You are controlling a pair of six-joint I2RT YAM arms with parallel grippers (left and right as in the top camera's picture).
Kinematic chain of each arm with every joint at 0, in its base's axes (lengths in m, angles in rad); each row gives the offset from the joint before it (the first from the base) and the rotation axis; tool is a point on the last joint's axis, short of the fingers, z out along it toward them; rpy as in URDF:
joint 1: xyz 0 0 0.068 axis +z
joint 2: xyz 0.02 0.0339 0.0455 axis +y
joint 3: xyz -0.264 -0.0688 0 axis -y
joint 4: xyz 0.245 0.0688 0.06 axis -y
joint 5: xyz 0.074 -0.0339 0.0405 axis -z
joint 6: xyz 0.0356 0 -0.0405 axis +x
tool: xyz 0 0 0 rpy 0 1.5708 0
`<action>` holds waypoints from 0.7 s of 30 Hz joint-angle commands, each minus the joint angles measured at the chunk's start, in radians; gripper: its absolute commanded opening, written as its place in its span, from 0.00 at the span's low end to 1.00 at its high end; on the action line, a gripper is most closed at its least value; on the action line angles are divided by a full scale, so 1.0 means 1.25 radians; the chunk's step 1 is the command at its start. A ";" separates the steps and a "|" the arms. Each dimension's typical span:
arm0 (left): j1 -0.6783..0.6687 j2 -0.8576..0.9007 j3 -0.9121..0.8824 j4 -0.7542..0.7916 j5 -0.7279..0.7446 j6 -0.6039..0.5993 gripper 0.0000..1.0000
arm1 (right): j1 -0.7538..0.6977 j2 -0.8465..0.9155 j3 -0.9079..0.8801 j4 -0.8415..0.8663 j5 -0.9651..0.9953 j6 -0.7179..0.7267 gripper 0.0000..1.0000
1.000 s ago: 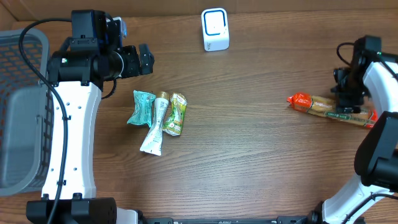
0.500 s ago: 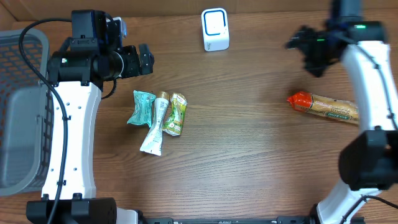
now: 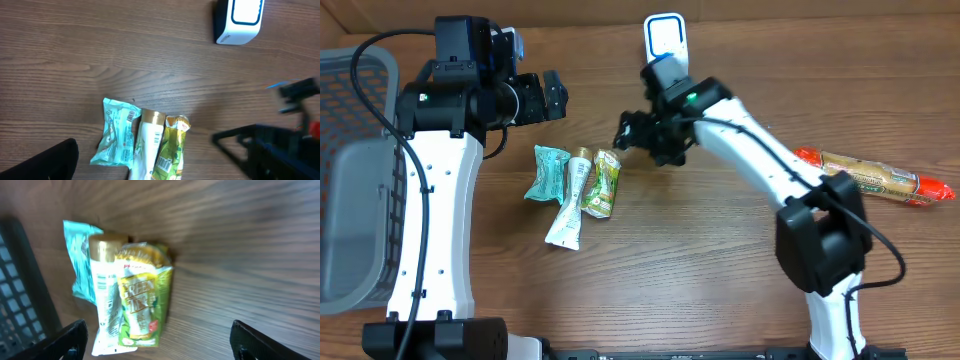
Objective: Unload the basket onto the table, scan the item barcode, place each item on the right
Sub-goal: 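Move the right gripper to the green tea pouch and grasp it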
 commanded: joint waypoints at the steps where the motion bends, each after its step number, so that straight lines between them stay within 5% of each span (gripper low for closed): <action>1: -0.002 -0.002 0.007 0.002 0.006 0.018 1.00 | 0.038 0.027 0.006 0.024 0.022 0.021 0.91; 12: -0.002 -0.002 0.007 0.002 0.006 0.018 0.99 | 0.103 0.104 -0.003 0.023 0.074 0.046 0.86; 21: -0.002 -0.002 0.007 0.002 0.006 0.018 1.00 | 0.044 0.105 0.000 -0.130 0.085 -0.074 0.80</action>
